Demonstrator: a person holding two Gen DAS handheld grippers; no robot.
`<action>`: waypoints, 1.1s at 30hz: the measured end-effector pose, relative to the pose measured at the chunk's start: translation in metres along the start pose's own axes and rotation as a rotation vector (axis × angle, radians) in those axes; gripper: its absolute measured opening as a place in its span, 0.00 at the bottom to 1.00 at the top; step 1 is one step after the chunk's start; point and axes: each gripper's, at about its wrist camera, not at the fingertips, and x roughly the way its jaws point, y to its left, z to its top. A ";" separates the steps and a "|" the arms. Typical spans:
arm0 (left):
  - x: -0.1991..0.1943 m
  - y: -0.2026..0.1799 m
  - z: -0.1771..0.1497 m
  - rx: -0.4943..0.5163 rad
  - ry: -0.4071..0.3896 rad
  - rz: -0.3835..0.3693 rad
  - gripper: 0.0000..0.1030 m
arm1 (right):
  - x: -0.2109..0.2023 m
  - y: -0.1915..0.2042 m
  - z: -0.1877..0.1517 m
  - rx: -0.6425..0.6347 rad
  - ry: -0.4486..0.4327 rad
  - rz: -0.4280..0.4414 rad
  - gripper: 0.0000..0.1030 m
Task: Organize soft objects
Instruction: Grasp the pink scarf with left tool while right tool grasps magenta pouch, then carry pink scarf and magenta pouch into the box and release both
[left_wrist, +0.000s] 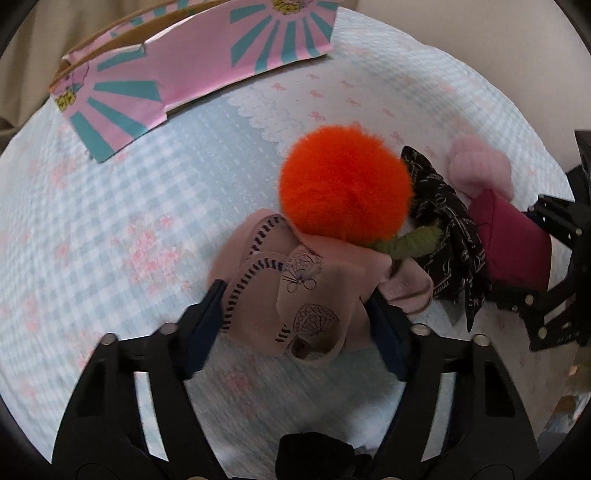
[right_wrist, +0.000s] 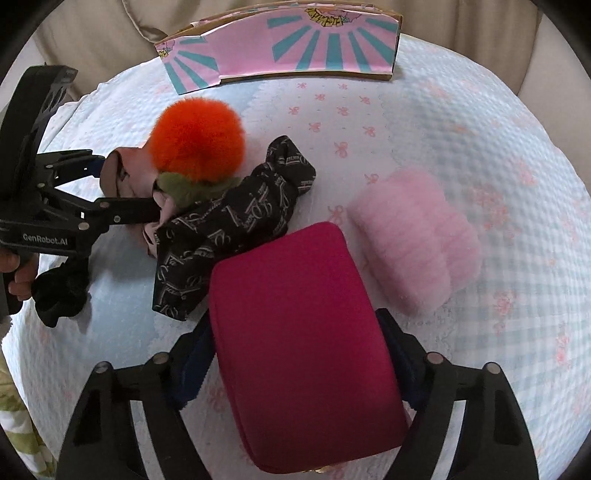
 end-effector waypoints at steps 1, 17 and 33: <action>0.000 -0.002 0.000 0.011 0.000 0.008 0.56 | 0.000 0.001 0.000 -0.002 -0.001 -0.001 0.73; -0.043 0.000 -0.009 -0.061 -0.037 0.026 0.34 | -0.016 0.004 0.008 0.082 -0.015 0.013 0.48; -0.156 -0.016 0.005 -0.210 -0.110 0.085 0.34 | -0.129 0.008 0.045 0.114 -0.128 0.036 0.47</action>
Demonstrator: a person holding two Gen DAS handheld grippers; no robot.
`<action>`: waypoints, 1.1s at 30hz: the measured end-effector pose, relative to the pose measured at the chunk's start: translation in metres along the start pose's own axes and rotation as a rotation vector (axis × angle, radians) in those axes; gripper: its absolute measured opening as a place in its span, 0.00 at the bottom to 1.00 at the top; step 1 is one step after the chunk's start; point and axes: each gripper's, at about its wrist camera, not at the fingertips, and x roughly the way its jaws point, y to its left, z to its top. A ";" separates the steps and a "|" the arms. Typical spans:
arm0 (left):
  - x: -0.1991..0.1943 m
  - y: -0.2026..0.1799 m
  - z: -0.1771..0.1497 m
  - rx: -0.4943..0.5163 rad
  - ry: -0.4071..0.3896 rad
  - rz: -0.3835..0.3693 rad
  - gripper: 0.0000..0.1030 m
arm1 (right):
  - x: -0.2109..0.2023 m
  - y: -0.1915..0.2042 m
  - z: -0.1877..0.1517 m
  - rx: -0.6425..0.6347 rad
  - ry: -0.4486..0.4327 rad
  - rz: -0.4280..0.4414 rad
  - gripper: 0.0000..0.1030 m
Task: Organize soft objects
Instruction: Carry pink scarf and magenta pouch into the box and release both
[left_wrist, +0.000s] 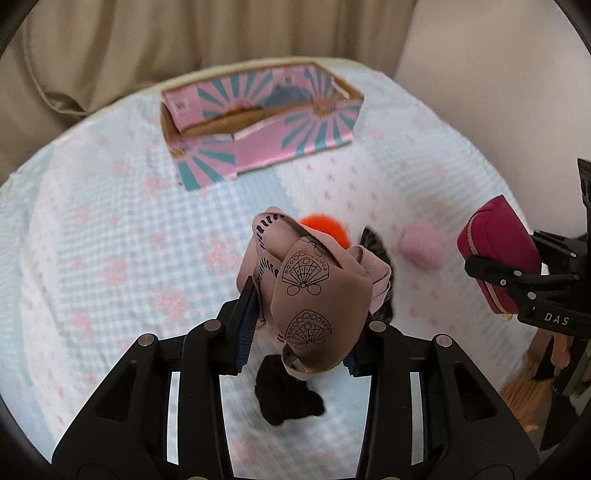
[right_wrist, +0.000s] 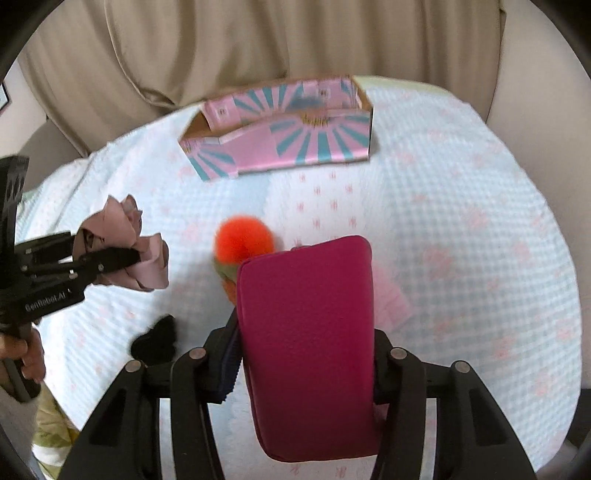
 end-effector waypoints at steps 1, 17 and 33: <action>-0.011 -0.002 0.005 -0.013 -0.008 0.007 0.34 | -0.010 0.002 0.002 -0.002 -0.010 0.000 0.47; -0.128 -0.061 0.068 -0.227 -0.139 0.135 0.34 | -0.125 -0.002 0.088 -0.064 -0.147 0.053 0.47; -0.105 -0.025 0.167 -0.302 -0.182 0.141 0.34 | -0.103 -0.014 0.201 -0.074 -0.187 0.074 0.47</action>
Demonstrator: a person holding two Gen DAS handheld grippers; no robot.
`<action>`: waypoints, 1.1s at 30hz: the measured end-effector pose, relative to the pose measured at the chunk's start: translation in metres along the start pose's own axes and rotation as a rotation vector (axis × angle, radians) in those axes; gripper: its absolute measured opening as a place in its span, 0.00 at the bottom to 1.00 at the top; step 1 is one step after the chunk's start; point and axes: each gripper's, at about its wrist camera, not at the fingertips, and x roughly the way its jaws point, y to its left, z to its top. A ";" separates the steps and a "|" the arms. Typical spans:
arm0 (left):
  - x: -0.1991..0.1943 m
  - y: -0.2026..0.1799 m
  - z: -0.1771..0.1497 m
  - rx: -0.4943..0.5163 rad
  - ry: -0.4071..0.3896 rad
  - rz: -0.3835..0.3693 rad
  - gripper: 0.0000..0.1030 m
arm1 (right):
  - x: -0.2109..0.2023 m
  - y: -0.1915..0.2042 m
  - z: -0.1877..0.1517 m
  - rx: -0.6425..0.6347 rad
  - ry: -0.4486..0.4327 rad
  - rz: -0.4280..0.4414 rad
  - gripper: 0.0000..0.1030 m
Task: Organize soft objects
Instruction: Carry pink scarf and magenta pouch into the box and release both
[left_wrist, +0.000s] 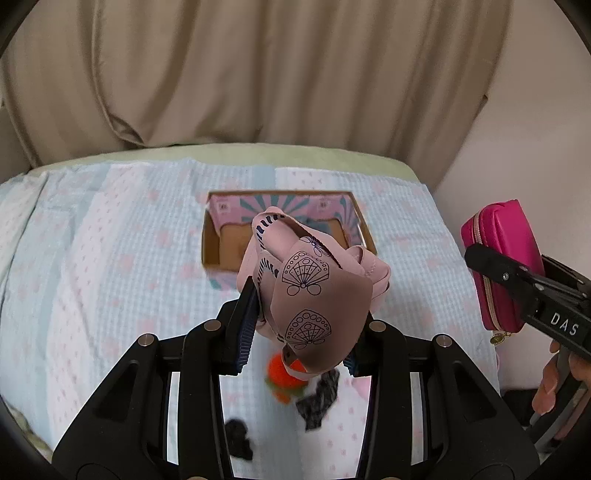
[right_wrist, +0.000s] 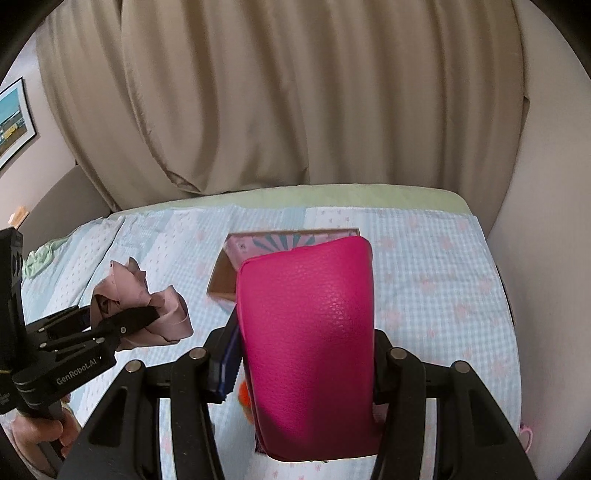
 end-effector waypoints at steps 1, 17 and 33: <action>0.006 0.002 0.006 0.001 0.001 0.001 0.34 | 0.007 -0.001 0.008 0.004 0.005 0.001 0.47; 0.194 0.075 0.086 -0.044 0.156 0.040 0.34 | 0.206 0.000 0.103 0.024 0.182 0.075 0.47; 0.356 0.071 0.064 0.064 0.400 0.028 0.36 | 0.372 -0.019 0.088 0.202 0.503 0.152 0.47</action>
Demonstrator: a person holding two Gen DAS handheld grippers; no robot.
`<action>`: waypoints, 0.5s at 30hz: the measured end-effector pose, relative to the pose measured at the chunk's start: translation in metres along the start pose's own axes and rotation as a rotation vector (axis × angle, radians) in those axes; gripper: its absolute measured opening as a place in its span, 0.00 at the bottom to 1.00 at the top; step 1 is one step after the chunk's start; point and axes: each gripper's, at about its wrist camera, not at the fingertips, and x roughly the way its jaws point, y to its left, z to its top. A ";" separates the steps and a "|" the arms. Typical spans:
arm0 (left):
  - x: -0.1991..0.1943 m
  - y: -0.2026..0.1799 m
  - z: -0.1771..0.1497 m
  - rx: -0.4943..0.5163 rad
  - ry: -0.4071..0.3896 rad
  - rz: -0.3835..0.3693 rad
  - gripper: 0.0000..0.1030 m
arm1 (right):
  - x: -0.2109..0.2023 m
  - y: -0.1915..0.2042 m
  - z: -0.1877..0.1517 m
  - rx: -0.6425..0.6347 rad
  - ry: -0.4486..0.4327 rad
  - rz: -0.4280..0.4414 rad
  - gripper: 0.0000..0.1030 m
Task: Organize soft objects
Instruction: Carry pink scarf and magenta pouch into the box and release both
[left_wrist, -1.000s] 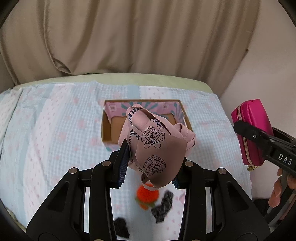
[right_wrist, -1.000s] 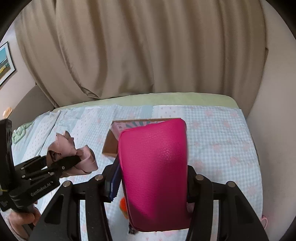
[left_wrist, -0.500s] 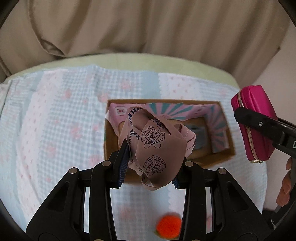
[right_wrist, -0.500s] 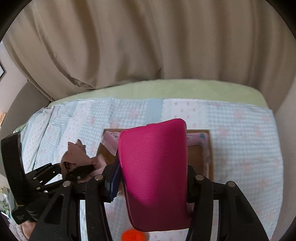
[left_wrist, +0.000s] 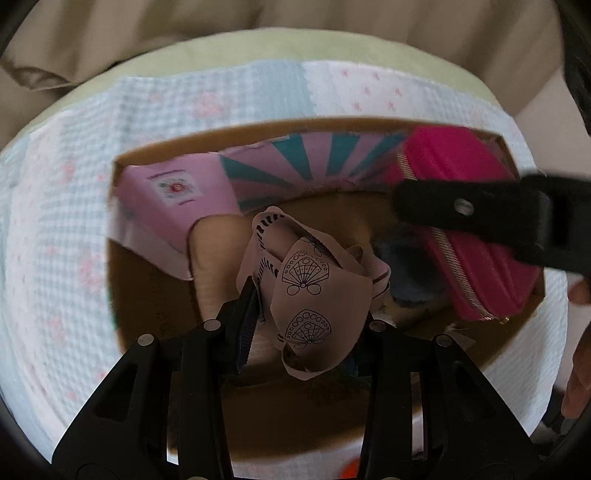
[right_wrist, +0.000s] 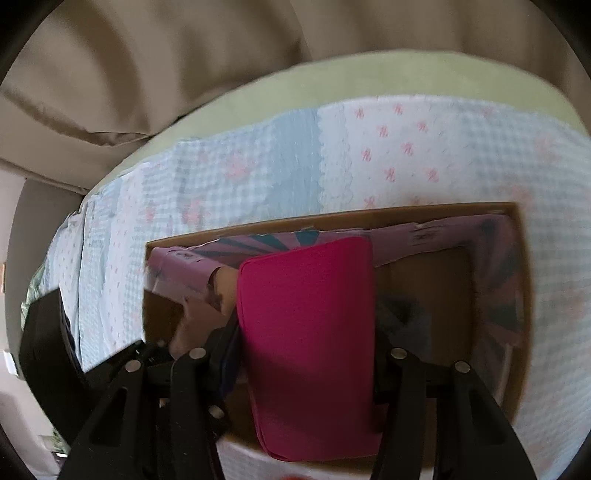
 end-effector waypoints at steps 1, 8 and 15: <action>0.005 -0.002 0.001 0.012 0.003 -0.001 0.48 | 0.005 0.001 0.003 0.000 0.013 0.002 0.48; -0.004 0.003 -0.007 0.040 -0.047 0.012 1.00 | 0.016 -0.002 0.013 -0.029 0.052 -0.007 0.96; -0.013 0.017 -0.016 -0.033 -0.027 -0.001 1.00 | 0.003 -0.003 0.001 -0.073 0.026 -0.055 0.96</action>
